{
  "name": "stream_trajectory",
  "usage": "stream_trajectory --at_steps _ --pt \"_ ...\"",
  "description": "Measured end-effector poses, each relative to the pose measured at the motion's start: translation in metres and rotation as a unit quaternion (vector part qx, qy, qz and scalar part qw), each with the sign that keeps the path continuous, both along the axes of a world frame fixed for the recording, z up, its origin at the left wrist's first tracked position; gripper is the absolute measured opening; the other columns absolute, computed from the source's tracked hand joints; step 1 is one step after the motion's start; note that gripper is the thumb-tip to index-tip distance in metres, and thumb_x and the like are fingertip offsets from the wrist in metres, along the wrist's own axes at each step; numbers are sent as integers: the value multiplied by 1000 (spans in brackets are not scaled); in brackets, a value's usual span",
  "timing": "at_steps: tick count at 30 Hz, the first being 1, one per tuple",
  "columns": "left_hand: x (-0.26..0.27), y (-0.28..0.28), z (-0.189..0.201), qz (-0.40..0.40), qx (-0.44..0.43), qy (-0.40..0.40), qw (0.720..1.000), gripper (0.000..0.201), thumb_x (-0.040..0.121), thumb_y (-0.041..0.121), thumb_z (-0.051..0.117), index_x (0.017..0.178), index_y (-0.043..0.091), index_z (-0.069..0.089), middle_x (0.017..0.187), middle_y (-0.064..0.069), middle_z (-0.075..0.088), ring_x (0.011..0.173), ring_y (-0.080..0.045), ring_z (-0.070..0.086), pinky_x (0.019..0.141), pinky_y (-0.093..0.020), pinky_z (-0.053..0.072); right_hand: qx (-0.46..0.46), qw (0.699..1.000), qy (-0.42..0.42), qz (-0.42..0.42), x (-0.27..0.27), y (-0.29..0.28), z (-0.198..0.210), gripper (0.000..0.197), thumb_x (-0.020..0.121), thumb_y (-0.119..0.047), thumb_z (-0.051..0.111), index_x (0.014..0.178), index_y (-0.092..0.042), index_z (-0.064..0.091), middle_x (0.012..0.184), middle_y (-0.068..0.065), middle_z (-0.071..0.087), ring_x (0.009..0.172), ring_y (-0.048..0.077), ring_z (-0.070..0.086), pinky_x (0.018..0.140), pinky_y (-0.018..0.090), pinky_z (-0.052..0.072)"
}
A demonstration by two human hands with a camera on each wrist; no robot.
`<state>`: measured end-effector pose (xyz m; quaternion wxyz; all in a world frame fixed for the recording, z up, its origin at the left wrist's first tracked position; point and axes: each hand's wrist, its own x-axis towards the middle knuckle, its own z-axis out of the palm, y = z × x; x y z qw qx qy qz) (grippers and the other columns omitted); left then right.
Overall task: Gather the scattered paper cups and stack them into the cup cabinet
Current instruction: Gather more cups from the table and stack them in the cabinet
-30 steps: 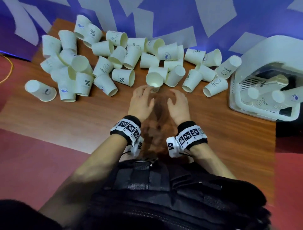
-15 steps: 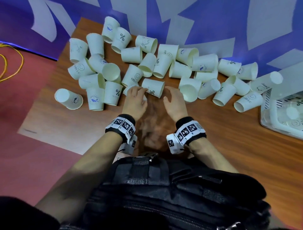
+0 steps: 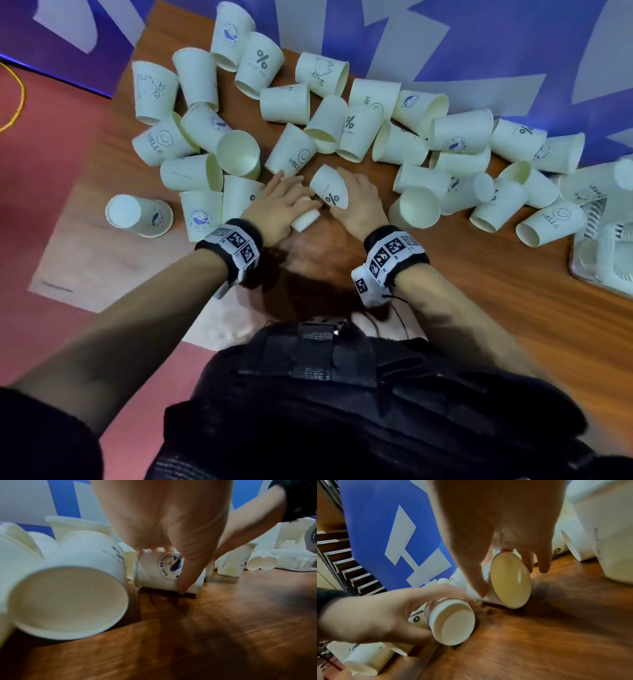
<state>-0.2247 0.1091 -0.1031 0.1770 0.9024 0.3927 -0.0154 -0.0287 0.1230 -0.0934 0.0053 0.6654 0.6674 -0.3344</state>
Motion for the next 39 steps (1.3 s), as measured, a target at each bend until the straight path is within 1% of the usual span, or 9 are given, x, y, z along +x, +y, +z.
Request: stream_trajectory --at_steps 6,11,15,18,23,26,30,35,39 --pt "9 5 -3 14 43 -5 999 69 58 4 75 124 14 58 117 -11 59 117 -35 46 110 -62 11 -25 999 -9 -40 10 2 1 83 78 -30 69 148 -20 25 132 15 41 119 37 39 96 40 35" --pt "7 3 4 72 42 -36 996 65 66 17 76 128 12 55 117 -12 57 110 -38 52 111 -60 11 -3 989 92 -112 17 -9 15 93 78 -25 73 152 -21 16 131 17 43 123 32 43 99 36 36" --pt "6 -3 12 127 11 -83 988 61 75 27 75 128 8 52 121 -15 56 113 -38 52 111 -56 20 39 975 149 -162 23 -22 31 98 76 -21 73 152 -23 12 132 15 42 121 29 46 97 35 37" --pt "15 -8 26 238 -86 -179 951 66 77 28 76 132 7 45 129 -13 52 120 -32 48 103 -40 35 72 956 205 -197 28 -31 44 103 72 -18 75 152 -24 9 137 11 44 121 24 48 101 41 43" --pt "33 -17 52 351 -163 -298 872 69 77 30 78 132 10 40 127 -7 55 113 -20 52 97 -35 43 126 917 302 -230 38 -57 64 107 67 -21 76 149 -37 10 131 4 46 116 19 52 97 45 48" --pt "49 -24 67 347 -170 -339 857 71 80 26 76 135 11 36 125 -3 51 110 -14 50 92 -25 39 144 893 339 -260 54 -74 71 94 72 -13 76 145 -34 21 130 3 45 114 17 52 94 40 51" --pt "77 -34 87 312 -170 -363 862 70 83 24 74 139 14 33 125 4 46 112 -11 47 95 -24 38 163 884 321 -296 86 -91 77 81 77 -9 74 140 -24 25 120 1 45 105 16 52 77 17 48" --pt "124 -44 101 264 -168 -399 862 81 82 27 75 146 23 25 143 2 40 127 -14 44 108 -30 36 181 850 327 -371 127 -115 88 74 78 -18 75 134 -20 27 119 5 48 103 21 56 79 32 52" --pt "177 -56 108 237 -171 -374 880 79 83 31 73 146 25 27 145 1 39 128 -13 42 109 -35 36 184 846 318 -386 175 -137 96 64 81 -23 74 129 -19 32 117 6 52 98 20 59 70 22 47"
